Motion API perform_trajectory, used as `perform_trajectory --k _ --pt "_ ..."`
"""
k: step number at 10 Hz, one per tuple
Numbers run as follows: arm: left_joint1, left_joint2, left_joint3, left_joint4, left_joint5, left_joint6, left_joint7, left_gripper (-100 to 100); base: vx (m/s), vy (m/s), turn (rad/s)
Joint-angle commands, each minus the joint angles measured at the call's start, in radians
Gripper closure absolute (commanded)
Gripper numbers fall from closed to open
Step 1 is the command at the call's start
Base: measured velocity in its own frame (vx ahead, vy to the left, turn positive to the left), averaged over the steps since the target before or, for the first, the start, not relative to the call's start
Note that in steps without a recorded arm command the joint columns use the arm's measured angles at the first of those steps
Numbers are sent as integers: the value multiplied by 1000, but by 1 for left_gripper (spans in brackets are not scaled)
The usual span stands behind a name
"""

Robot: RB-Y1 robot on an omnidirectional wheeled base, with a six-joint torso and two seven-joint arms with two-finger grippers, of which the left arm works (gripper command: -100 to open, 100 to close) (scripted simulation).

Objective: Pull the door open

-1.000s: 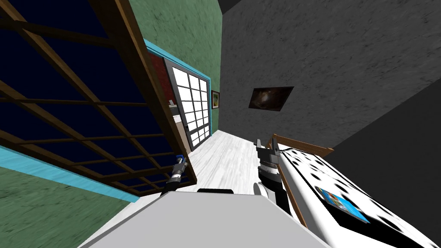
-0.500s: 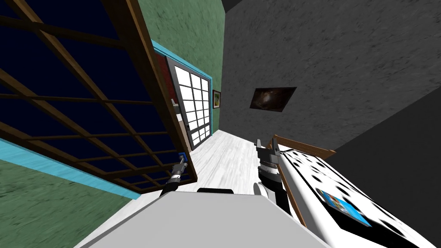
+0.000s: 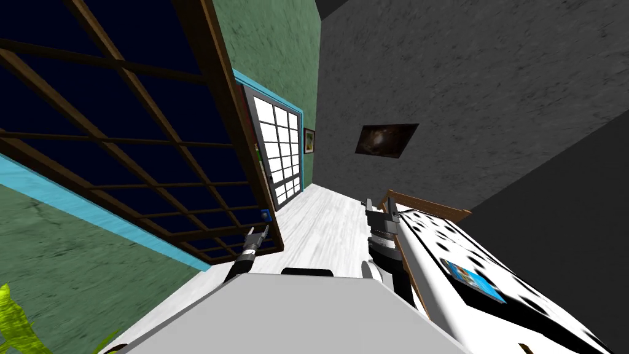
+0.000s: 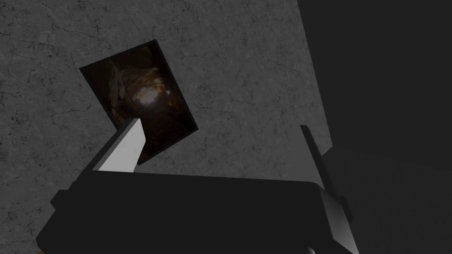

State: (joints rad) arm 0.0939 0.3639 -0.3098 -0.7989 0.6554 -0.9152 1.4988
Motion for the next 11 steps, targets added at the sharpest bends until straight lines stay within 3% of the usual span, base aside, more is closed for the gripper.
perform_trajectory --k 1,3,8,11 --pt "7 18 -9 -12 -4 8 10 -100 -252 -13 17" --pt "12 8 8 -10 9 2 -2 -100 -59 6 -102" --pt "69 -23 118 -30 95 -17 -72 -100 113 99 -358" --pt "85 -31 148 -35 119 -22 -92 -100 53 76 -175"
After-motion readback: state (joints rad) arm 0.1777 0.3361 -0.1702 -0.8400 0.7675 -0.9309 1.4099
